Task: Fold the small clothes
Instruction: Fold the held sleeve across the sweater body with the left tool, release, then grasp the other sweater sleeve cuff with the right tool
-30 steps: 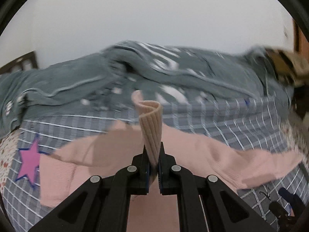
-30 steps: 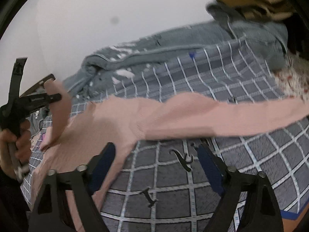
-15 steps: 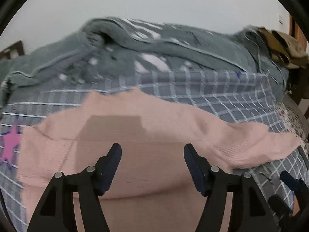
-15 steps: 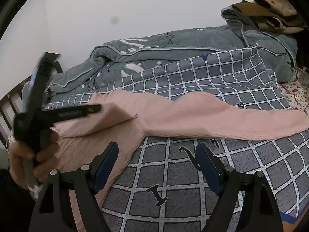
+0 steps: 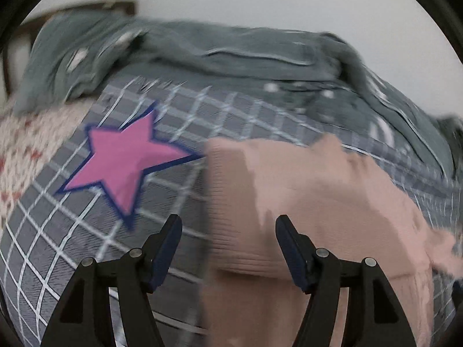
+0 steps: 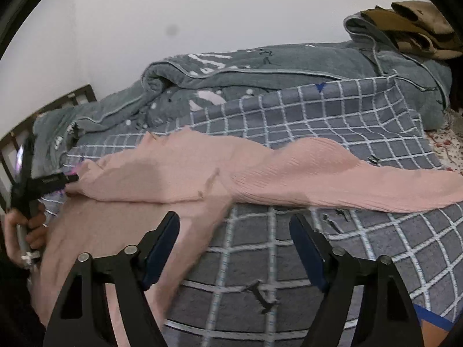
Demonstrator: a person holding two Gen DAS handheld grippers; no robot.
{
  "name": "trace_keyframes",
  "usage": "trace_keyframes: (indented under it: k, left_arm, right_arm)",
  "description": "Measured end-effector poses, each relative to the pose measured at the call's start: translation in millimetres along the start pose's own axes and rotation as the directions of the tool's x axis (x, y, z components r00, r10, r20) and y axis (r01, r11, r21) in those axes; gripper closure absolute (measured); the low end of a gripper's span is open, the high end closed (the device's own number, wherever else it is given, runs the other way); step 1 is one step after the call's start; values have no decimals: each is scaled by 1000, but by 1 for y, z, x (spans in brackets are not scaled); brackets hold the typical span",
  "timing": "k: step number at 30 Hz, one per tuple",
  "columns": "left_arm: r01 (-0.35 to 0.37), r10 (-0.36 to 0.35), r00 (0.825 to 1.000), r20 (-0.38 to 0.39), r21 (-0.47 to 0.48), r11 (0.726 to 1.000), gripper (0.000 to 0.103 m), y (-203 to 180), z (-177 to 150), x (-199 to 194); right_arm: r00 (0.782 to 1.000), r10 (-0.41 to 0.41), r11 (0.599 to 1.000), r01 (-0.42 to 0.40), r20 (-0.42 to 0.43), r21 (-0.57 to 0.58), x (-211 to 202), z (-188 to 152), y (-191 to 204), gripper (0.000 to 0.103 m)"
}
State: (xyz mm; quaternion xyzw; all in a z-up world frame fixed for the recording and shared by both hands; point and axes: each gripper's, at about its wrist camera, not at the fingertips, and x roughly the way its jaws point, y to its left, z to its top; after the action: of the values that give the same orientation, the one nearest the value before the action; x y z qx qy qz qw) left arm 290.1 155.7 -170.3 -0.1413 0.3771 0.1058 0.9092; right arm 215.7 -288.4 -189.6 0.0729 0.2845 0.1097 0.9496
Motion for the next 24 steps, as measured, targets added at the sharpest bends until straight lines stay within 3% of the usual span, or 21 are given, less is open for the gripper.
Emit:
trace_keyframes:
  k: [3,5,12,15,17,18,20,24]
  left_arm:
    - [40,-41,999,-10,-39,998,38,22,4,4]
    - [48,-48,999,-5,-41,998,38,31,4,6]
    - [79,-79,997,17,-8,997,38,34,4,11]
    - [87,-86,996,34,-15,996,38,39,7,10]
    - [82,-80,995,57,-31,996,38,44,9,9]
    - [81,-78,995,63,-41,996,38,46,10,9]
    - [93,-89,994,68,-64,994,38,48,11,9]
    - [106,-101,992,72,-65,992,38,44,14,9]
  right_arm:
    - [1000,24,1000,-24,-1,1,8,12,11,36]
    - [999,28,1000,-28,-47,-1,21,20,20,50]
    - [985,38,999,-42,-168,-22,77,45,51,51]
    - [968,-11,1000,4,-249,-27,103,37,53,53]
    - [961,-31,999,23,-274,-33,114,30,52,72]
    - [962,-44,998,33,-269,-44,116,29,55,74]
    - [969,-59,995,37,-240,-93,114,30,62,97]
    - [992,-18,991,2,-122,-135,90,33,66,98]
